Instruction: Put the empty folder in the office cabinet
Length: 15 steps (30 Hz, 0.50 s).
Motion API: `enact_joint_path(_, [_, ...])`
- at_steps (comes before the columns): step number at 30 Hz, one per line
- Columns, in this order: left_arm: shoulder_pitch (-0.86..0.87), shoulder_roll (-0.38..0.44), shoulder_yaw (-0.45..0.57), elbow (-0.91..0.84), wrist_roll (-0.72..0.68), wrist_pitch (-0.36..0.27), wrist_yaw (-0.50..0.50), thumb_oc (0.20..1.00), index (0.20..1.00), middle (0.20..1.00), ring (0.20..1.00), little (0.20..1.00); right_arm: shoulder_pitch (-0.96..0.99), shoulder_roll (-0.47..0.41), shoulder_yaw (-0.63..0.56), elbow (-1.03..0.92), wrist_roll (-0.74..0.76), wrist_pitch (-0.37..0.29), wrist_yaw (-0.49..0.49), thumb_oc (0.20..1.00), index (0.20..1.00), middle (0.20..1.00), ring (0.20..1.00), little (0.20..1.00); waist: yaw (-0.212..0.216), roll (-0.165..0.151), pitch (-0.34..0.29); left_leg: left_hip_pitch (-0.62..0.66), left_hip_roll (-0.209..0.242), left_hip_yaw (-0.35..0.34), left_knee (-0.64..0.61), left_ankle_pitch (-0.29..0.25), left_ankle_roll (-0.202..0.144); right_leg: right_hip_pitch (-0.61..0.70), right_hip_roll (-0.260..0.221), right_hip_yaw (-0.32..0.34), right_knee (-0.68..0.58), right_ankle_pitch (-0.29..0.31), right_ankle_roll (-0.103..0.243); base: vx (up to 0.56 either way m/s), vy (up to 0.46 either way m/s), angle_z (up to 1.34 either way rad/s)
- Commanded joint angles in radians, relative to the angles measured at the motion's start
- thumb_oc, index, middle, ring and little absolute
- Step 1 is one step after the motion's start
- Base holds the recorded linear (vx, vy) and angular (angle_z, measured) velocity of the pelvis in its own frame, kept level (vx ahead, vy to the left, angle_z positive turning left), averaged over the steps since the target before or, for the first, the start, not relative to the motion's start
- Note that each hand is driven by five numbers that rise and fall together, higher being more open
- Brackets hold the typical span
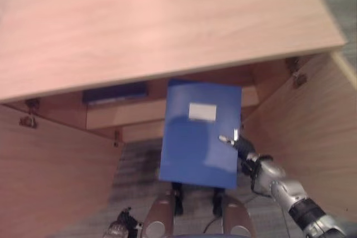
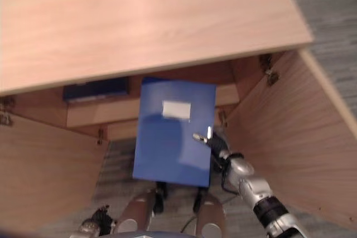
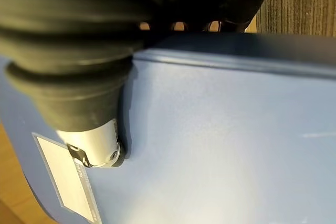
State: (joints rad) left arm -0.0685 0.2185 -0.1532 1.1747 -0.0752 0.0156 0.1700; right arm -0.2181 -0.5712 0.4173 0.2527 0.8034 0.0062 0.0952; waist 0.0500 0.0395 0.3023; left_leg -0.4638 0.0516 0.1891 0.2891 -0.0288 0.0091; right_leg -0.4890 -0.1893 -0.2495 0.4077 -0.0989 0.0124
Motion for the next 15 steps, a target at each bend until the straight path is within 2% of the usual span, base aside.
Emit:
enact_joint_path(1, [0.031,0.029,0.014,0.022,-0.045,-0.003,0.039,1.000,1.000,1.000,1.000,1.000,0.023,0.021,-0.018,-0.189,0.039,-0.114,-0.003,0.200,0.200,0.200,0.200,0.200,0.003,-0.035,-0.028,-0.128,0.037,-0.020,0.234,-0.126,0.020,-0.040,-0.079,0.036,0.093,-0.048,0.014,-0.09,0.006,0.11])
enact_joint_path(4, [0.014,0.032,0.011,0.006,-0.053,-0.002,0.060,1.000,1.000,1.000,1.000,1.000,0.014,0.012,-0.038,-0.224,0.041,-0.146,-0.038,0.200,0.200,0.200,0.200,0.200,0.010,-0.040,-0.028,-0.318,0.048,-0.031,0.401,-0.174,0.032,-0.239,-0.101,0.063,0.290,-0.122,-0.021,-0.09,-0.020,0.09])
enact_joint_path(7, [0.016,0.026,0.020,-0.009,-0.081,0.001,0.070,1.000,1.000,1.000,1.000,1.000,-0.002,0.010,-0.056,-0.229,0.036,-0.161,-0.073,0.200,0.200,0.200,0.200,0.200,0.012,-0.040,-0.032,-0.430,0.052,-0.045,0.497,-0.199,0.037,-0.346,-0.112,0.088,0.379,-0.163,-0.046,-0.02,-0.043,0.11])
enact_joint_path(10, [0.020,0.023,0.021,-0.034,-0.125,-0.003,0.080,1.000,1.000,1.000,1.000,1.000,0.000,0.015,-0.070,-0.239,0.043,-0.168,-0.087,0.200,0.200,0.200,0.200,0.200,0.011,-0.033,-0.030,-0.507,0.052,-0.064,0.575,-0.222,0.040,-0.423,-0.125,0.104,0.467,-0.207,-0.072,0.02,-0.043,0.02])
enact_joint_path(13, [0.037,0.049,-0.047,-0.133,-0.022,-0.008,0.100,1.000,1.000,1.000,1.000,1.000,0.019,0.024,-0.099,-0.259,0.041,-0.182,-0.095,0.200,0.200,0.200,0.200,0.200,0.013,-0.028,-0.032,-0.546,0.047,-0.081,0.621,-0.240,0.042,-0.458,-0.142,0.103,0.523,-0.239,-0.087,0.03,-0.048,0.14])
enact_joint_path(15, [0.063,0.060,-0.066,-0.182,-0.026,-0.006,0.088,1.000,1.000,1.000,1.000,1.000,-0.001,0.033,-0.113,-0.230,0.056,-0.187,-0.124,0.200,0.200,0.200,0.200,0.200,0.019,-0.026,-0.038,-0.560,0.040,-0.089,0.634,-0.246,0.041,-0.469,-0.152,0.097,0.545,-0.247,-0.089,0.03,-0.037,0.13])
